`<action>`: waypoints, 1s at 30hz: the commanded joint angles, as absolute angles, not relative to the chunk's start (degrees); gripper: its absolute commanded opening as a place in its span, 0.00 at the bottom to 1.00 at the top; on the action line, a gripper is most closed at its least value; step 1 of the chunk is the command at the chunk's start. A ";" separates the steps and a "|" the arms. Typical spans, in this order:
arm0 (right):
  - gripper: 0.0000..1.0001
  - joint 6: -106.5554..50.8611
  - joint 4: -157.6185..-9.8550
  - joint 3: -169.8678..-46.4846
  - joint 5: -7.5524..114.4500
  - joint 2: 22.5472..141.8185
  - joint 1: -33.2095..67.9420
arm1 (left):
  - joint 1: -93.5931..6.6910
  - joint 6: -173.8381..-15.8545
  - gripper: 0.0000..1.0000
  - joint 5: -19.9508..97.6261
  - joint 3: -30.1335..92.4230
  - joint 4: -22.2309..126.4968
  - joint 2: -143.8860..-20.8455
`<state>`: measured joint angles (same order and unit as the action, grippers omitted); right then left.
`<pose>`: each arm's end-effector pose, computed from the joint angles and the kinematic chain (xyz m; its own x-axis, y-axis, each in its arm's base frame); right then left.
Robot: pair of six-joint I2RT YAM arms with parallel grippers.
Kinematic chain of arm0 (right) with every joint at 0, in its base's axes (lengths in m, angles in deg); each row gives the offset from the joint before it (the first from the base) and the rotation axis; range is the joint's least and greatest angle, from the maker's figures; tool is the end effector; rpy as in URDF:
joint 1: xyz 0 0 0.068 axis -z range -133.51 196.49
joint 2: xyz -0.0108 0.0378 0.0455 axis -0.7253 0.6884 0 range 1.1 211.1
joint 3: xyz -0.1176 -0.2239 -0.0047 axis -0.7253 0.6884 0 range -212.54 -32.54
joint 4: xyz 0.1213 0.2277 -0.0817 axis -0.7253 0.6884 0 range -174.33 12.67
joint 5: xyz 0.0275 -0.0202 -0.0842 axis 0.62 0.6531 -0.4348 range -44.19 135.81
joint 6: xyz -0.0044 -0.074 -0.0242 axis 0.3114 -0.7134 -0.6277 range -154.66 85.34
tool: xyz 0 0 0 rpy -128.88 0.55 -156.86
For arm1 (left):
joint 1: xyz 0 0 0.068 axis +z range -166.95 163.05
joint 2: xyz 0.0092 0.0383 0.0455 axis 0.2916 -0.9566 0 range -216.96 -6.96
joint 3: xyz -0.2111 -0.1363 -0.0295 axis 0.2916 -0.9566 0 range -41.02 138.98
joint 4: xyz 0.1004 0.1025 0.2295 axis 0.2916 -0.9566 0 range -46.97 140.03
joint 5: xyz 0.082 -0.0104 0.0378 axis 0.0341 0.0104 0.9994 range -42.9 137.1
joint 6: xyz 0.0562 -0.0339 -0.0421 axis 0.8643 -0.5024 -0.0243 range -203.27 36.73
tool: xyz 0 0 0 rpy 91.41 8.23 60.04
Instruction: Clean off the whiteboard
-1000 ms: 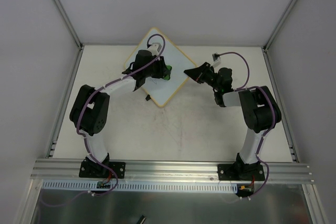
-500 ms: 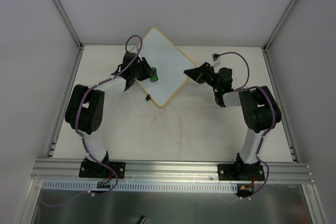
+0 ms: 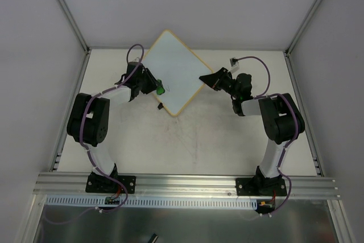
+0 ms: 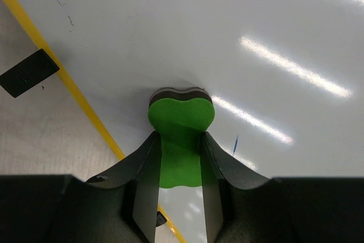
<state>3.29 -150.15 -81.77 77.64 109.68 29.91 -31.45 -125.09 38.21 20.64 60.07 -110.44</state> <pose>0.3817 0.1503 0.1703 -0.3728 0.4342 -0.8200 -0.6537 0.5043 0.5642 0.4094 -0.1165 0.1515 -0.6298 -0.5177 -0.5791 -0.0608 0.7762 -0.6276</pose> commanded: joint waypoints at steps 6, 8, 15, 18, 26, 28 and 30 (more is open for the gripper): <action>0.00 3.66 -154.21 -82.99 80.44 108.15 29.97 | -33.47 -122.82 0.00 37.87 19.53 58.02 -110.41; 0.00 3.75 -154.21 -83.17 80.52 108.33 29.97 | -35.75 -121.86 0.00 39.09 20.06 58.38 -110.23; 0.00 3.92 -154.21 -83.52 80.70 108.50 30.15 | -43.04 -121.85 0.00 38.92 21.37 62.51 -111.63; 0.00 3.92 -154.12 -83.69 80.79 108.59 30.06 | -45.94 -121.50 0.00 40.33 22.26 62.77 -111.64; 0.00 3.84 -154.12 -83.87 80.70 108.59 30.15 | -48.68 -121.51 0.00 41.81 21.03 63.04 -109.88; 0.00 3.83 -154.12 -83.87 80.70 108.59 30.23 | -48.94 -121.15 0.00 42.70 20.76 63.04 -109.09; 0.00 3.83 -154.12 -83.87 80.70 108.59 30.15 | -49.03 -120.89 0.00 43.58 20.59 63.12 -108.39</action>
<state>3.53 -150.02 -81.77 78.06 109.68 30.99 -46.56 -121.51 45.23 22.15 64.79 -108.74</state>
